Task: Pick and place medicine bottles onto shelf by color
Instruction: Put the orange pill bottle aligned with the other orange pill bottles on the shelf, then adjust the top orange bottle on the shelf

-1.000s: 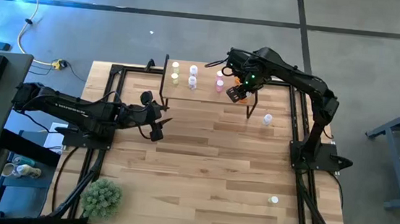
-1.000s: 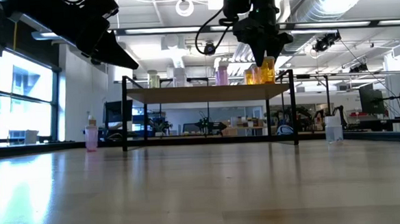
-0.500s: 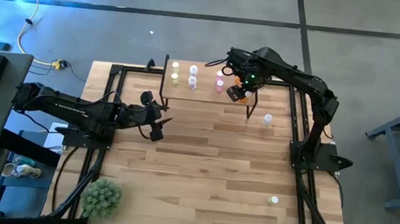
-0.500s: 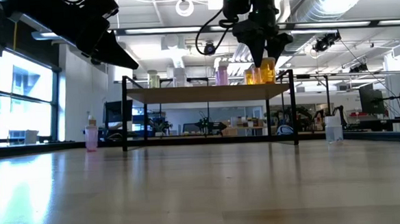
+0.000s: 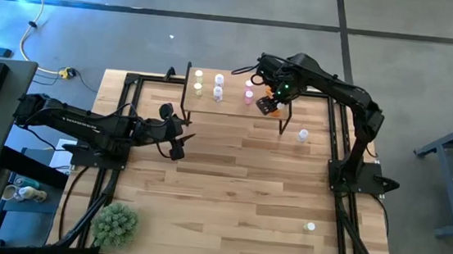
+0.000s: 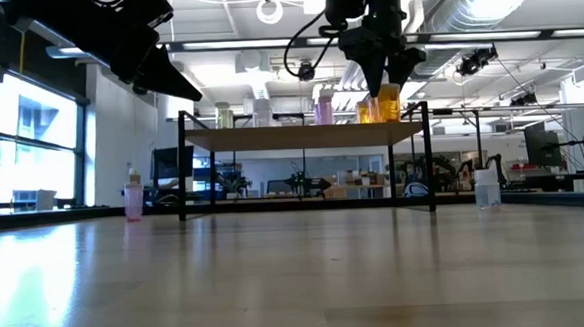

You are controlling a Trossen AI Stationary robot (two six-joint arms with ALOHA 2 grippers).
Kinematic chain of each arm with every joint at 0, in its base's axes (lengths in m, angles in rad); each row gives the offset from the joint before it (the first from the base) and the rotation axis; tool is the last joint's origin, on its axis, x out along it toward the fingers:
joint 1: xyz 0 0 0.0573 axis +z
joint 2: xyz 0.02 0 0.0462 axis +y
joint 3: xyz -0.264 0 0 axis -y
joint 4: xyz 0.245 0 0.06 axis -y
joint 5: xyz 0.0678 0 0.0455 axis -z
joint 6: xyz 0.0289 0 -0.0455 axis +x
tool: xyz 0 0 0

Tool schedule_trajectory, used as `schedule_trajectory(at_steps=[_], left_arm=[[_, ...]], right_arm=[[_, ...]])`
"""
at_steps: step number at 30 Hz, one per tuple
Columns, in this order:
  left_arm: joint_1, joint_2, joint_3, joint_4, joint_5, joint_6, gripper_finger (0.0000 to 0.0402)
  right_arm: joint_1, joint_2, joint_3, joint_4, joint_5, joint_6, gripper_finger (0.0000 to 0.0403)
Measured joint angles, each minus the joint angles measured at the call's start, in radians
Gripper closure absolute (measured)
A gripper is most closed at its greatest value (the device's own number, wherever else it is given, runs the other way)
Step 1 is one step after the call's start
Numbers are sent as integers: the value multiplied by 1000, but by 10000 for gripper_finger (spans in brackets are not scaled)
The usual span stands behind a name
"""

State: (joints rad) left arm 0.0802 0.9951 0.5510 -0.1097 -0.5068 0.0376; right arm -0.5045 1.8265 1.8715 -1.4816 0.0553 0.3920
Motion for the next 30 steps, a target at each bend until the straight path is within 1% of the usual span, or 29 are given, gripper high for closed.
schedule_trajectory(at_steps=[13,24,26,30], left_arm=[[0,0,0,0,0,0,204],[0,0,0,1,0,0,204],[0,0,0,1,-1,0,204],[0,0,0,1,-1,1,204]], right_arm=[[0,-36,1,-2,1,-6,146],[0,-107,1,26,6,-24,146],[0,-120,1,46,43,-34,146],[-13,-138,1,58,206,-35,146]])
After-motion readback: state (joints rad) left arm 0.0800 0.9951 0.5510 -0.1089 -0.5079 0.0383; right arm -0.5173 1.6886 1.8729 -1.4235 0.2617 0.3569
